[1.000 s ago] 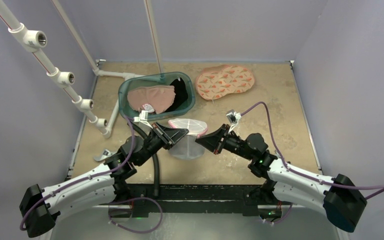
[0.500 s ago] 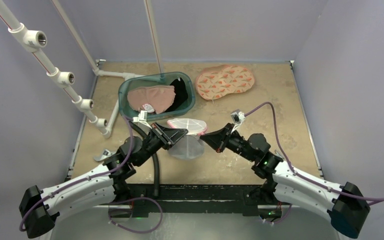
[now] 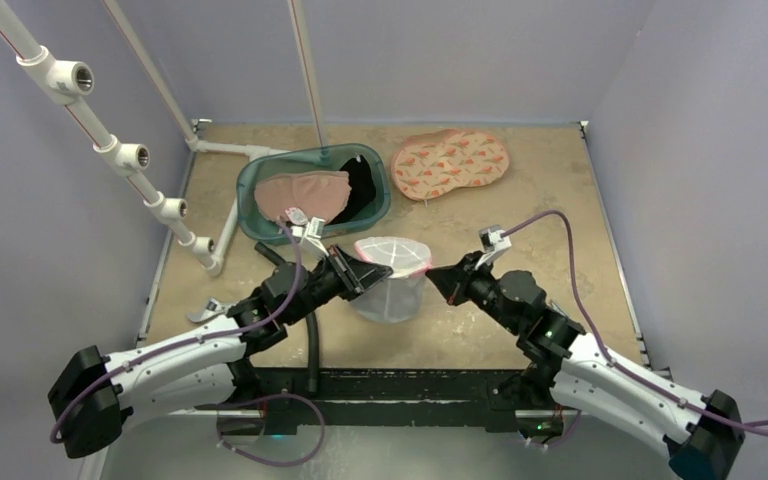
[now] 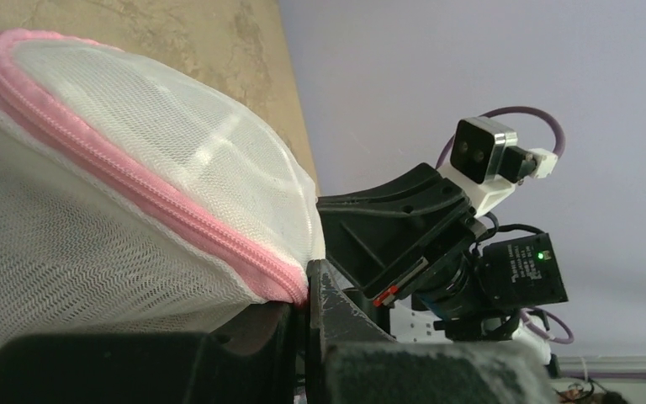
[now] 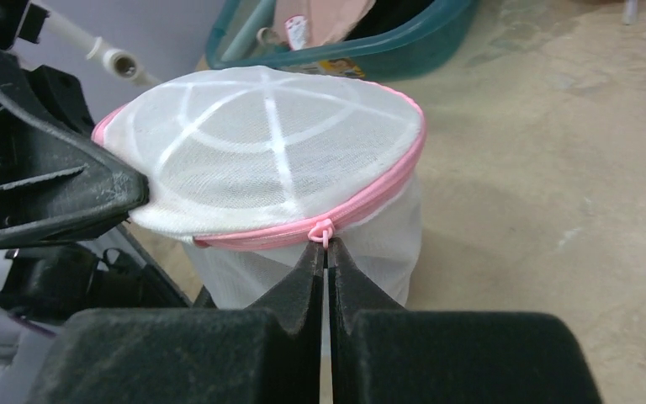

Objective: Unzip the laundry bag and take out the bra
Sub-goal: Unzip the laundry bag at the center of the board.

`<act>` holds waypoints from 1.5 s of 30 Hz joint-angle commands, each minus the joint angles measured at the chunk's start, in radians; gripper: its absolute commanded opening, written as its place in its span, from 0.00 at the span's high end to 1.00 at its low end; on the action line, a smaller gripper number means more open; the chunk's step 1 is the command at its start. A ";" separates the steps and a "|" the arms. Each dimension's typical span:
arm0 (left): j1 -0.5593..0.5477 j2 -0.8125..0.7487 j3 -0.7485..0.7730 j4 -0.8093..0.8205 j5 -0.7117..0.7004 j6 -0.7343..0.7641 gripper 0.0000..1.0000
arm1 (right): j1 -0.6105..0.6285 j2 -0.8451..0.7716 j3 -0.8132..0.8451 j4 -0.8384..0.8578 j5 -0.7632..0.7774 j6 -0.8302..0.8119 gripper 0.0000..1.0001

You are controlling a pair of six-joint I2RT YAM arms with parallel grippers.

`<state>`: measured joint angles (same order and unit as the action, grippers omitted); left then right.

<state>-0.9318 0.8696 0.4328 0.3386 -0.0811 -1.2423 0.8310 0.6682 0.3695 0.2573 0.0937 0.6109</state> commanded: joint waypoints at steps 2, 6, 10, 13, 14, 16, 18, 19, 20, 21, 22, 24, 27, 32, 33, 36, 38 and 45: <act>0.007 0.106 0.081 0.194 0.143 0.141 1.00 | -0.003 -0.097 0.008 -0.152 0.206 0.006 1.00; 0.068 0.255 0.133 0.307 0.297 0.247 1.00 | -0.004 -0.150 0.002 -0.162 0.243 -0.035 1.00; 0.145 0.355 0.202 0.299 0.443 0.364 1.00 | -0.003 -0.192 -0.022 -0.124 0.197 -0.076 1.00; 0.163 0.388 0.177 0.292 0.416 0.413 0.93 | -0.003 -0.186 -0.062 -0.091 0.158 -0.086 1.00; 0.166 0.395 0.150 0.295 0.389 0.406 0.82 | -0.003 -0.174 -0.081 -0.074 0.149 -0.087 1.00; 0.173 0.404 0.076 0.340 0.335 0.349 0.55 | -0.003 -0.154 -0.111 -0.044 0.134 -0.080 1.00; 0.175 0.401 -0.029 0.453 0.297 0.247 0.39 | -0.002 -0.136 -0.128 -0.021 0.128 -0.069 1.00; 0.175 0.397 -0.080 0.519 0.284 0.189 0.33 | -0.001 -0.130 -0.133 -0.014 0.125 -0.065 1.00; 0.175 0.388 -0.122 0.570 0.268 0.143 0.31 | -0.002 -0.125 -0.137 -0.006 0.120 -0.064 1.00; 0.172 0.375 -0.160 0.609 0.252 0.099 0.30 | -0.002 -0.122 -0.137 -0.002 0.117 -0.064 1.00; 0.167 0.357 -0.187 0.621 0.233 0.060 0.29 | -0.002 -0.119 -0.137 0.000 0.114 -0.066 1.00; 0.129 0.301 -0.216 0.593 0.163 0.007 0.28 | -0.002 -0.116 -0.135 0.001 0.111 -0.070 1.00; -0.005 0.213 -0.163 0.421 -0.002 0.006 0.27 | -0.002 -0.108 -0.131 0.005 0.107 -0.075 1.00; -0.088 0.218 -0.015 0.270 -0.142 -0.024 0.26 | -0.003 -0.099 -0.126 0.013 0.090 -0.080 1.00; -0.089 0.236 0.014 0.245 -0.155 -0.017 0.27 | -0.002 -0.096 -0.125 0.014 0.086 -0.080 1.00; -0.090 0.314 0.070 0.189 -0.184 -0.050 0.27 | -0.002 -0.074 -0.123 0.024 0.069 -0.084 1.00; -0.089 0.367 0.075 0.200 -0.194 -0.093 0.27 | -0.001 -0.060 -0.119 0.032 0.058 -0.084 1.00; -0.109 0.415 0.071 0.178 -0.180 -0.176 0.27 | -0.001 -0.045 -0.093 0.024 0.047 -0.099 1.00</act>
<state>-1.0218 1.2968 0.4938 0.5415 -0.2314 -1.3407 0.8291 0.6224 0.2276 0.2451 0.1570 0.5400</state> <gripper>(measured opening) 0.733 0.008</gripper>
